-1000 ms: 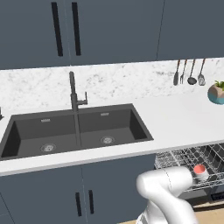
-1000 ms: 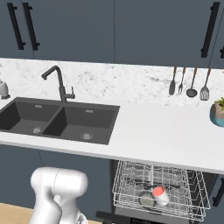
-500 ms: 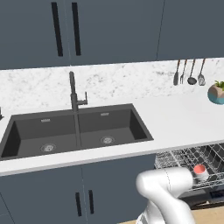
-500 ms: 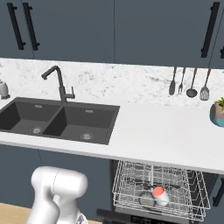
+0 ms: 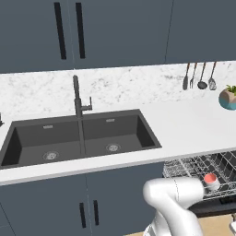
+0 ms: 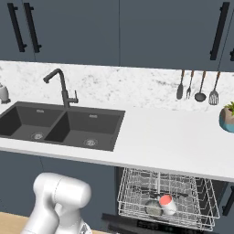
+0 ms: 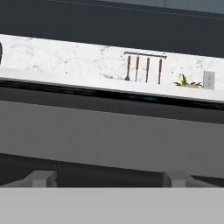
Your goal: Pick up the cup and bowl from the counter, place them in the dishwasher, and close the dishwasher door.
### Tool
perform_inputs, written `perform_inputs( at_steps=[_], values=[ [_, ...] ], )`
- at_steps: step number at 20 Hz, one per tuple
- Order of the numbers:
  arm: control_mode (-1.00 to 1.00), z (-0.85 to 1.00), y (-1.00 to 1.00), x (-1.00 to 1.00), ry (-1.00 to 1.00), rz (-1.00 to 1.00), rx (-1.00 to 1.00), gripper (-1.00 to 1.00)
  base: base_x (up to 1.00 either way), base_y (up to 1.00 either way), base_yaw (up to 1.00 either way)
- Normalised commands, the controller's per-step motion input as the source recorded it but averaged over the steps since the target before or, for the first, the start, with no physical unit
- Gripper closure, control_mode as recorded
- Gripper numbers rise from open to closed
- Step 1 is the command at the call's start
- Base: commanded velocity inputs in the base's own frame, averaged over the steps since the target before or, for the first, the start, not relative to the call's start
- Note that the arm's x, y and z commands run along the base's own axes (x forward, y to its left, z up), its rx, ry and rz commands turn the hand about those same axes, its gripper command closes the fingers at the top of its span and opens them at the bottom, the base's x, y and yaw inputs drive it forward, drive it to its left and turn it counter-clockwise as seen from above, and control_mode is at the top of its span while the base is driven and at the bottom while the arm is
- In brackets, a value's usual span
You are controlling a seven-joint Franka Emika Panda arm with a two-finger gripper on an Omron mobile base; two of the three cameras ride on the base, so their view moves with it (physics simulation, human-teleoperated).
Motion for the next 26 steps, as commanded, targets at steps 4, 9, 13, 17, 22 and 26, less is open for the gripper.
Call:
perform_inputs(
  at_steps=[4,9,13,17,22,26],
  values=[
    [-1.00,0.23,0.32,1.00,0.00,0.00,0.03,-1.00,0.00,0.00,0.00],
    [-1.00,0.15,0.20,1.00,0.00,0.00,0.05,-1.00,0.00,0.00,0.00],
    [-1.00,0.07,0.14,1.00,0.00,0.00,0.08,-1.00,0.00,0.00,0.00],
    [-1.00,0.01,0.15,1.00,0.00,0.00,0.08,-1.00,0.00,0.00,0.00],
    [-1.00,0.00,0.13,1.00,0.00,0.00,0.05,-1.00,0.00,0.00,0.00],
    [-1.00,0.00,0.12,1.00,0.00,0.00,0.01,-1.00,0.00,0.00,0.00]
  ],
)
